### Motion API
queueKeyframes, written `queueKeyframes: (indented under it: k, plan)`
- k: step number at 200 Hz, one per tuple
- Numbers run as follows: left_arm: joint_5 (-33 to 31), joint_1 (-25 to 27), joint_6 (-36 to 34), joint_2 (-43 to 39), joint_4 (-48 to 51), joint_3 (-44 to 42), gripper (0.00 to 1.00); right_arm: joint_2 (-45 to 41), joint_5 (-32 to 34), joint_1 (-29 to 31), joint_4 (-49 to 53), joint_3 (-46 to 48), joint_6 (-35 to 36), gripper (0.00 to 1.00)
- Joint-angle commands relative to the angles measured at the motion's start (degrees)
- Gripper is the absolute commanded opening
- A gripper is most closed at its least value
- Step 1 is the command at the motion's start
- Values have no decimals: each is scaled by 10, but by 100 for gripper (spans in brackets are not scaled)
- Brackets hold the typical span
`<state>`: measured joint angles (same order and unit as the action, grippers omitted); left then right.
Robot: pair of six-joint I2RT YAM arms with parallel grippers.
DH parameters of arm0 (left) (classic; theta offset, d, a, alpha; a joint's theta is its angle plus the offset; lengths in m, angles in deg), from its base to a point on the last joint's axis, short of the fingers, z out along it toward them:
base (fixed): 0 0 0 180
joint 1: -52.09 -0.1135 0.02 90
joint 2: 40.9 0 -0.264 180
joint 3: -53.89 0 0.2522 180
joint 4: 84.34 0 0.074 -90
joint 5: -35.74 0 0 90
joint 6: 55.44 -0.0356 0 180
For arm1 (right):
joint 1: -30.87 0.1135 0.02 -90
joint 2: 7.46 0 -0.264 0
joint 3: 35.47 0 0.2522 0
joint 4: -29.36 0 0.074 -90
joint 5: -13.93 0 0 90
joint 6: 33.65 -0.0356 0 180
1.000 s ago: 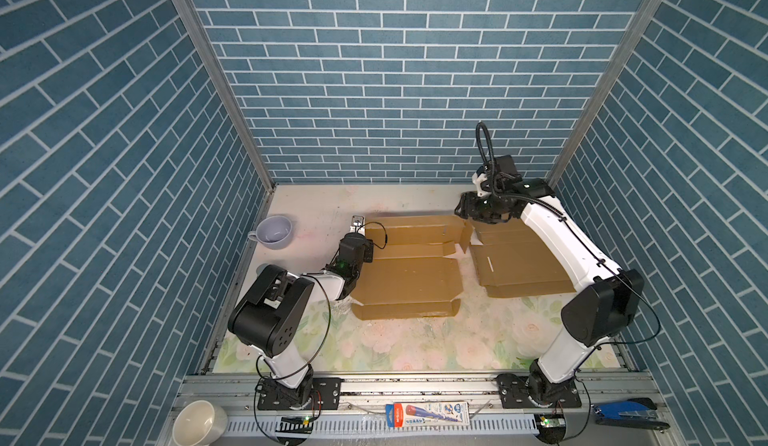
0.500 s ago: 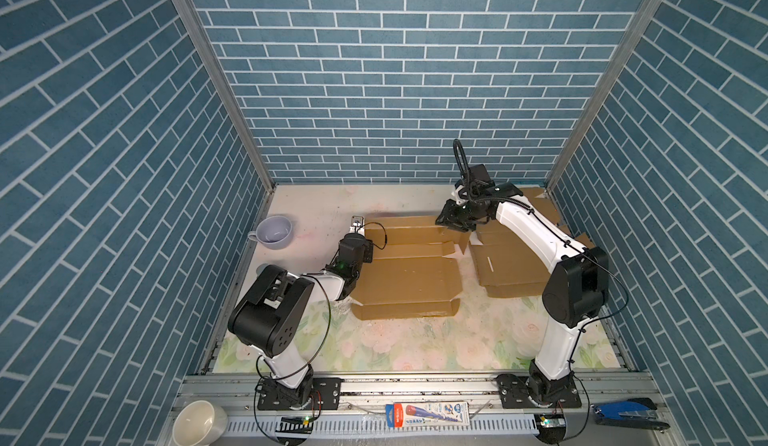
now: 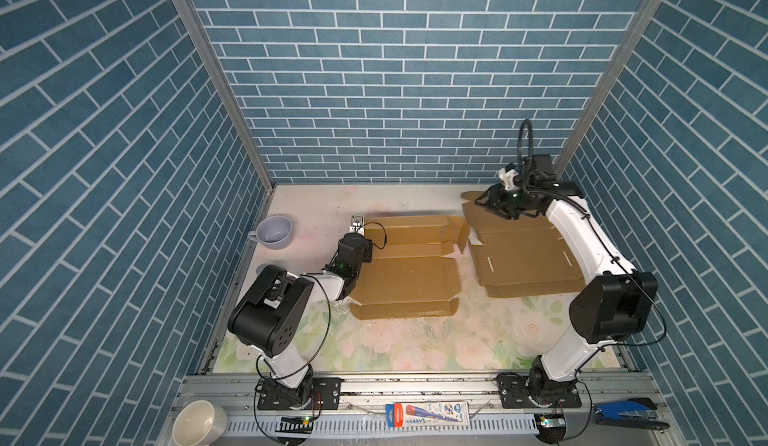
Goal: Fold the paper box
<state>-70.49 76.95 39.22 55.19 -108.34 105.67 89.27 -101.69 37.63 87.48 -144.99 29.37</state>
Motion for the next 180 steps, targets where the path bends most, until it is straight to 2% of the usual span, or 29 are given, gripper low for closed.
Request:
queueKeyframes:
  k: [1,62,96,123,142,180]
  plan:
    - [13,4,-13,12,44,6,0,41,105,2,19,-2,75,37]
    - [20,4,-9,12,75,17,0,130,111,55,-101,1,167,34]
    - [10,4,-1,7,95,34,0,139,90,88,-32,-5,232,29]
    - [5,4,6,5,92,29,0,95,53,114,-41,62,231,28]
    - [3,4,5,6,95,29,0,87,67,141,-30,72,223,28]
    - [3,4,7,2,97,28,0,64,89,155,-64,119,206,28]
